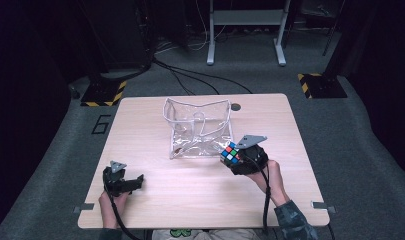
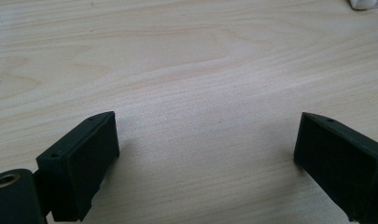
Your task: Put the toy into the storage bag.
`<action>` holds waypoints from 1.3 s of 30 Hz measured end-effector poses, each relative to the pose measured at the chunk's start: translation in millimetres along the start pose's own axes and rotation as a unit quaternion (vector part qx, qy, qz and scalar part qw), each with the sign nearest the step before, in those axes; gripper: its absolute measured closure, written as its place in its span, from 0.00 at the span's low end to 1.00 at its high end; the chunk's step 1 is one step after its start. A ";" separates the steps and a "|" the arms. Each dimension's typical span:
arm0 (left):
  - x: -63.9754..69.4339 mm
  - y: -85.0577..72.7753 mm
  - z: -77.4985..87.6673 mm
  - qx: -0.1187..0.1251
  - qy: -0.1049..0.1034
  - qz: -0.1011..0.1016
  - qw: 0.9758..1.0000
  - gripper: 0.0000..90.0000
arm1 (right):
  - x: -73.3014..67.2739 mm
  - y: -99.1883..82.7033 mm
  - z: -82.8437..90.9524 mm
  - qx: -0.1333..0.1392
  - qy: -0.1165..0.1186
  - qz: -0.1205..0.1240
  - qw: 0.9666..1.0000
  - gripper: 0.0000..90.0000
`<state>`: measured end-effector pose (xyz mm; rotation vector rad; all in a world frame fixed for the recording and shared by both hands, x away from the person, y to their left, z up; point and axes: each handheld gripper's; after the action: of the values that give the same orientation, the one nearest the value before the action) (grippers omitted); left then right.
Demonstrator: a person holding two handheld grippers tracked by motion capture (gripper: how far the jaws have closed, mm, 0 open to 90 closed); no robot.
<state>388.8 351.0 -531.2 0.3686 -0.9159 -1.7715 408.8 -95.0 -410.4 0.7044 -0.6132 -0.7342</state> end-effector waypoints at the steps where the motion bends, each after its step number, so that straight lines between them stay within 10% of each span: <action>1: 0.0 0.0 -0.1 0.000 0.000 0.000 1.000 0.07 | 0.2 1.2 -0.1 0.001 -0.001 0.002 1.000 0.37; 39: 0.0 0.0 0.0 0.000 0.000 0.000 1.000 0.07 | 20.9 46.5 0.4 0.006 0.002 0.016 1.000 0.37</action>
<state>388.8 351.0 -531.2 0.3690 -0.9160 -1.7718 438.7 -86.0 -370.2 0.7065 -0.6244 -0.7004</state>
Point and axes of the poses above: each handheld gripper's, and its own axes: z roughly backward along the jaws, y roughly out of its top, x roughly to its right, and after that the axes turned 14 degrees about -y, right-handed
